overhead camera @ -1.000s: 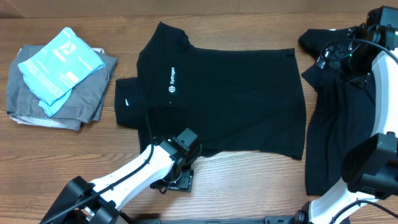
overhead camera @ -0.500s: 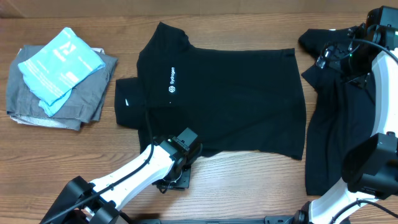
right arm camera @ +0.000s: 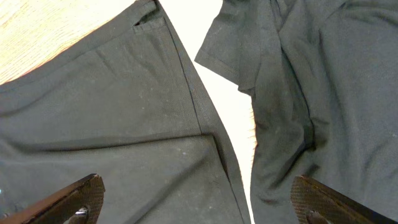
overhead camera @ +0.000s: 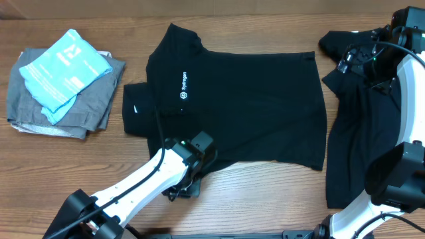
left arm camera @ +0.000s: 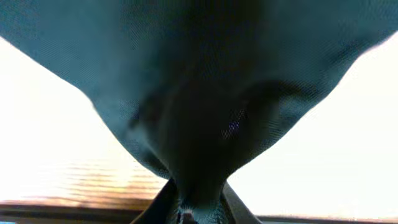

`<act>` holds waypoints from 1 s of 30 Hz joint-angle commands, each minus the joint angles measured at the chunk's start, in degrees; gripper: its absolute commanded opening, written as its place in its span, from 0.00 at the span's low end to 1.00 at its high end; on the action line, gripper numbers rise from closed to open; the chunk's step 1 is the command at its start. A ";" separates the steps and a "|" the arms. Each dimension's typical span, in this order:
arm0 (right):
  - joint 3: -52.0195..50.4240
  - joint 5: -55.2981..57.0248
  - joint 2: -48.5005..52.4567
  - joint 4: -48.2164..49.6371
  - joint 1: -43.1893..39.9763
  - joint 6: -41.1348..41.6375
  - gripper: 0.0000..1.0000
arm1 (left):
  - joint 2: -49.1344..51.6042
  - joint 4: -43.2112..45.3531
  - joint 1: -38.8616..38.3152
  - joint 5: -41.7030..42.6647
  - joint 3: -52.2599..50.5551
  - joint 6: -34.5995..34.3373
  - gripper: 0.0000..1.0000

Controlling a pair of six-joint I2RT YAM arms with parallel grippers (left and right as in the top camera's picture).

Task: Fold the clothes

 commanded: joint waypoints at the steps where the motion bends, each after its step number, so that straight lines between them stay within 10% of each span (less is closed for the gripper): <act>1: 0.83 0.39 -0.70 0.13 -0.17 0.22 1.00 | 0.28 -0.07 -0.24 -7.67 2.40 -0.22 0.21; 17: 0.83 0.39 -0.70 0.13 -0.17 0.24 1.00 | 0.28 5.42 0.13 -14.78 2.32 -0.22 0.29; 30: 0.83 0.39 -0.70 0.15 -0.17 0.22 1.00 | 0.28 3.21 -0.85 6.14 3.63 11.13 0.57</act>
